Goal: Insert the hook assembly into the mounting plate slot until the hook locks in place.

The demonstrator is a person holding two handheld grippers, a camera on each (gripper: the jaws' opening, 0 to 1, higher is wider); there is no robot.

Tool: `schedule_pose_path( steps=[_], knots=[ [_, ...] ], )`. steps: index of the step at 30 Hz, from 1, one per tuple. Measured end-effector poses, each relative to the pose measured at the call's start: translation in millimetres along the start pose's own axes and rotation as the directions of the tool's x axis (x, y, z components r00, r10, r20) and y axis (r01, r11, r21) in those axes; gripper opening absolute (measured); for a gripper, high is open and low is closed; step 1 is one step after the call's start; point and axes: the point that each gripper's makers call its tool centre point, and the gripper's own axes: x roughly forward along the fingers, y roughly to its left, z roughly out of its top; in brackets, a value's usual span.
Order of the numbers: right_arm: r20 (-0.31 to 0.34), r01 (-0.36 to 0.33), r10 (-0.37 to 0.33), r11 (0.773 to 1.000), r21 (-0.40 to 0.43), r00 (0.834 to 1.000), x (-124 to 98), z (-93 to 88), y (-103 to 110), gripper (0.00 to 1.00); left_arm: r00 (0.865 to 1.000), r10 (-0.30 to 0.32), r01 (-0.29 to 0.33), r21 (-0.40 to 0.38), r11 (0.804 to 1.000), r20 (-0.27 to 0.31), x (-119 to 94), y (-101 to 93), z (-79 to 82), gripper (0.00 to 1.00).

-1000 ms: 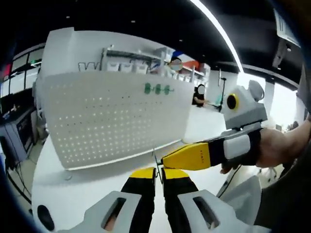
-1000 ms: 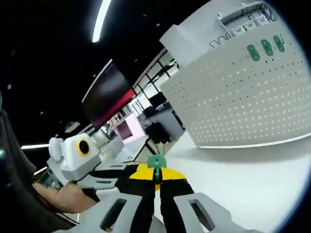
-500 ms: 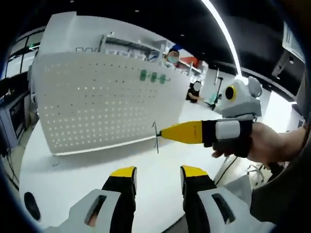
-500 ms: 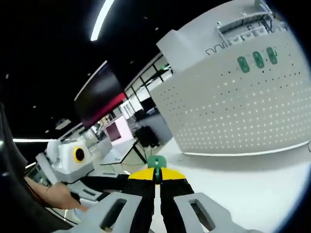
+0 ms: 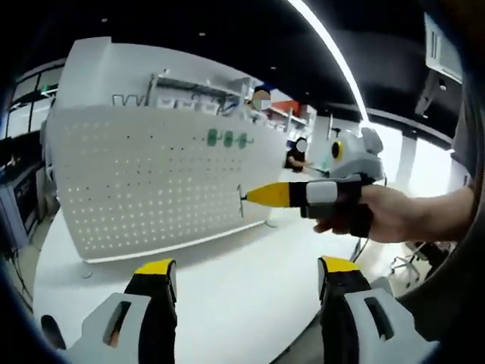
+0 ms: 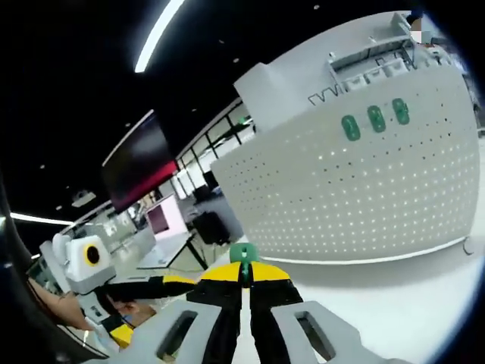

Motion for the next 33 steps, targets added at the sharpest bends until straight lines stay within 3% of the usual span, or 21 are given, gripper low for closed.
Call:
schedule_pose_path(
  steps=[8,19,23,26,33],
  knots=[
    [0.049,0.068,-0.067,0.997,-0.033,0.997,-9,14.4,-19,0.0,1.0,0.003,-0.002,-0.03,1.0,0.014,-2,-0.7,1.1,0.91],
    [0.099,0.147,-0.14,0.987,-0.07,0.985,-17,35.8,-48,0.0,1.0,0.019,-0.018,-0.059,0.998,0.022,-3,2.3,0.3,0.94],
    [0.114,0.195,-0.185,0.977,-0.086,0.976,-21,42.1,-63,0.0,1.0,0.019,-0.018,-0.069,0.997,0.02,-4,3.6,1.1,0.96],
    [0.12,0.233,-0.217,0.962,-0.143,0.969,-23,46.4,-72,0.0,1.0,0.019,-0.018,-0.062,0.998,0.016,-5,2.7,1.4,0.97],
    [0.154,0.296,-0.274,0.944,-0.147,0.949,-24,60.8,-95,0.0,0.999,0.013,-0.01,-0.095,0.995,0.033,-3,3.6,2.5,0.98]
  ],
)
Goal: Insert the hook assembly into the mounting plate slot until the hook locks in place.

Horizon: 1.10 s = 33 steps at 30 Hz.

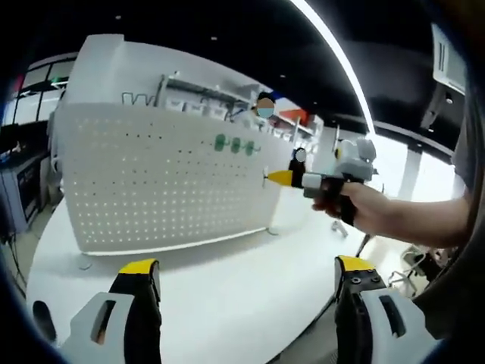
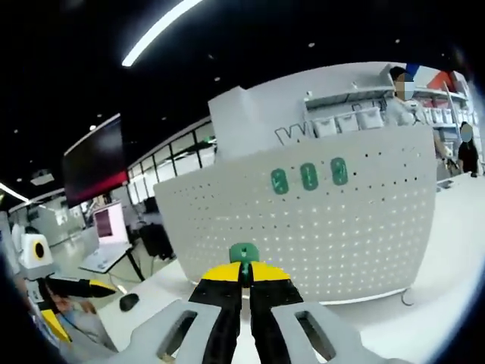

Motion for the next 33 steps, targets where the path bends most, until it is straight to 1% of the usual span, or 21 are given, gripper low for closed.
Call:
schedule_pose_path(
  steps=[11,14,21,23,25,27,33],
  knots=[
    [0.043,0.104,-0.102,0.994,-0.046,0.994,9,13.7,-36,0.0,0.999,0.016,-0.016,0.009,1.0,-0.038,-1,8.1,-5.7,0.97],
    [0.076,0.142,-0.138,0.989,-0.048,0.988,10,23.7,-51,0.0,0.999,0.023,-0.023,0.011,1.0,-0.041,-1,10.5,-5.9,0.97],
    [0.115,0.212,-0.207,0.976,-0.037,0.972,12,39.6,-87,0.0,0.998,0.027,-0.026,0.016,1.0,-0.063,1,14.1,-9.2,0.96],
    [0.125,0.222,-0.218,0.975,-0.019,0.968,13,42.5,-95,0.0,0.997,0.028,-0.027,0.021,0.999,-0.068,2,15.4,-9.9,0.96],
    [0.119,0.237,-0.231,0.97,-0.043,0.966,17,41.2,-104,0.0,0.997,0.032,-0.03,0.022,0.999,-0.071,2,17.2,-9.7,0.96],
    [0.119,0.249,-0.243,0.968,-0.037,0.963,19,40.8,-112,0.0,0.997,0.032,-0.03,0.022,0.999,-0.072,3,18.3,-9.6,0.95],
    [0.137,0.269,-0.261,0.962,-0.039,0.955,23,50.0,-124,0.0,0.995,0.033,-0.03,0.029,0.999,-0.089,4,20.8,-13.2,0.95]
  ],
)
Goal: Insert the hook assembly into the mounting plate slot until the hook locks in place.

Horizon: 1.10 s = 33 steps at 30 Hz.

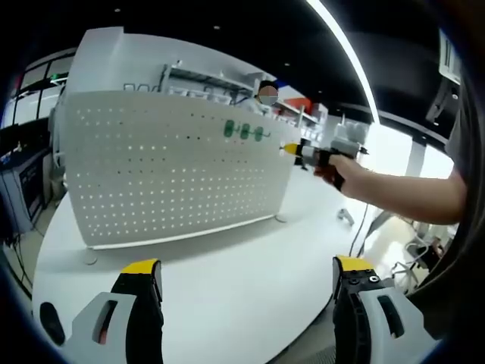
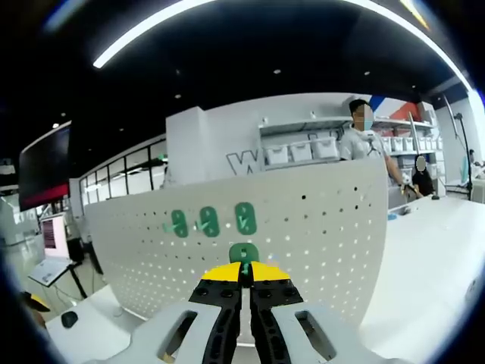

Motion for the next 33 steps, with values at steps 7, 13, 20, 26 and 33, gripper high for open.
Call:
schedule_pose_path(
  steps=[7,13,20,26,33],
  knots=[
    [0.035,0.026,-0.027,1.0,0.008,0.999,12,12.9,-14,0.0,1.0,0.001,0.001,0.051,0.999,-0.031,3,-1.1,-4.5,0.94],
    [0.065,0.042,-0.041,0.999,-0.006,0.997,32,25.1,-31,0.0,0.999,0.001,0.0,0.041,0.999,-0.034,5,-0.6,-4.8,0.93],
    [0.093,0.051,-0.048,0.998,-0.025,0.994,39,36.7,-32,0.0,0.999,0.013,-0.012,0.04,0.999,-0.034,6,4.6,-3.0,0.93],
    [0.132,0.057,-0.046,0.995,-0.079,0.99,51,45.9,-36,0.0,0.999,0.018,-0.017,0.05,0.999,-0.029,8,7.7,1.7,0.93],
    [0.167,0.056,-0.042,0.995,-0.082,0.985,58,52.8,-39,0.0,0.999,0.024,-0.022,0.048,0.999,-0.027,8,9.1,1.9,0.92]
  ],
)
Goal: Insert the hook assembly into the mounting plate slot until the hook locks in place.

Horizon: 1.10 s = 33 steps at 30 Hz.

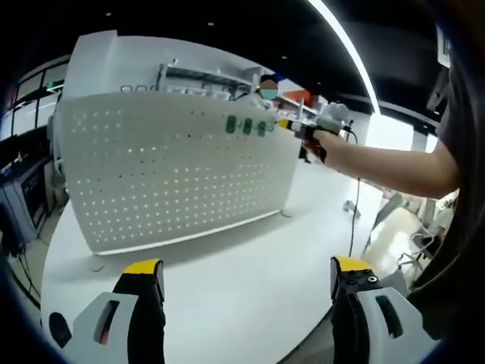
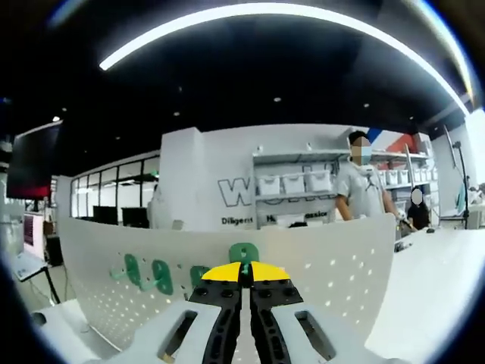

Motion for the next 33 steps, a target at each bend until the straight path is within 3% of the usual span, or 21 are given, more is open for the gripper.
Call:
schedule_pose_path(
  steps=[15,25,33],
  knots=[
    [0.002,-0.03,0.03,0.999,0.018,1.0,4,-7.7,-4,0.0,1.0,0.006,-0.006,-0.003,1.0,-0.008,0,6.3,-0.7,0.92],
    [0.009,-0.014,0.014,1.0,0.017,1.0,4,-11.8,-6,0.0,1.0,0.004,-0.004,0.0,1.0,-0.007,2,6.4,0.5,0.9],
    [-0.011,-0.026,0.026,0.999,0.023,1.0,5,-26.2,-6,0.0,1.0,0.007,-0.007,-0.003,1.0,-0.017,1,8.0,-1.5,0.89]
  ],
)
